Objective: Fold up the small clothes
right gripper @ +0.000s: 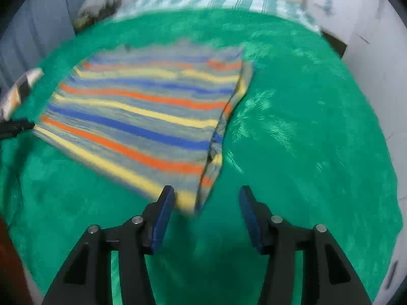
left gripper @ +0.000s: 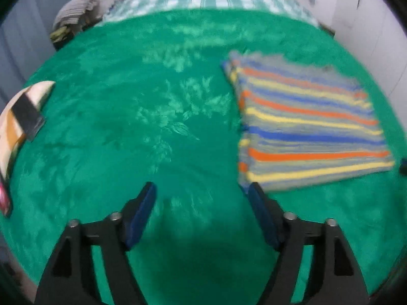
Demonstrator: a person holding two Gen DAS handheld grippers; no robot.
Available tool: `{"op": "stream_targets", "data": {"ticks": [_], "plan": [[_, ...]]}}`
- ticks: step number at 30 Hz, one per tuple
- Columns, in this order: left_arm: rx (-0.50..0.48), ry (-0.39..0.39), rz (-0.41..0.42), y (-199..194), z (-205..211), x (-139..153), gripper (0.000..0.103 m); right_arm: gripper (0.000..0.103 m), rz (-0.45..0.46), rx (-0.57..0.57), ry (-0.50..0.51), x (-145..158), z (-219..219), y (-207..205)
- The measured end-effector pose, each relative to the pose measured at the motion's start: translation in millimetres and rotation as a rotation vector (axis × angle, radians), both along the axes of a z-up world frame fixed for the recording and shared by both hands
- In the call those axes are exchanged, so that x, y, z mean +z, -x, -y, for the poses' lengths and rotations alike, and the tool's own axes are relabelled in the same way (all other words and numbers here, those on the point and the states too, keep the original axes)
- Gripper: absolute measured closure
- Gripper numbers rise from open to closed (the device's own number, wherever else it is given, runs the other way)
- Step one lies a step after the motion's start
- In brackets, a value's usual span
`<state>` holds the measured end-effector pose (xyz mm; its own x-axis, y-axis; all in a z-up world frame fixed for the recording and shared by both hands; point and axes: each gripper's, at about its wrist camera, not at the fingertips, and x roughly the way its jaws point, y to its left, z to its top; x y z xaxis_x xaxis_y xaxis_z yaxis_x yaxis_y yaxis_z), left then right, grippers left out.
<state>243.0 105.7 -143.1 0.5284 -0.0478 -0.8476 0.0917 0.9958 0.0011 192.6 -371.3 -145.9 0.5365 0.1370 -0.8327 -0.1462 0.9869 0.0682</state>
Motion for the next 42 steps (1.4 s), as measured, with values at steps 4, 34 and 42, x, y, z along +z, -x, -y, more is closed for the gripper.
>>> {"op": "stream_targets", "data": {"ticks": [4,34,42], "plan": [[-0.006,0.047,0.079,45.3,20.6,25.8,0.009,0.028,0.086,-0.060,-0.084,4.5,-9.5,49.0],[-0.073,0.009,0.027,109.4,99.2,-82.1,0.001,0.001,0.075,-0.102,0.064,-72.5,-82.4,100.3],[-0.080,0.003,0.033,112.2,99.7,-82.5,0.001,0.000,0.082,-0.102,0.067,-74.3,-82.4,100.6]]}}
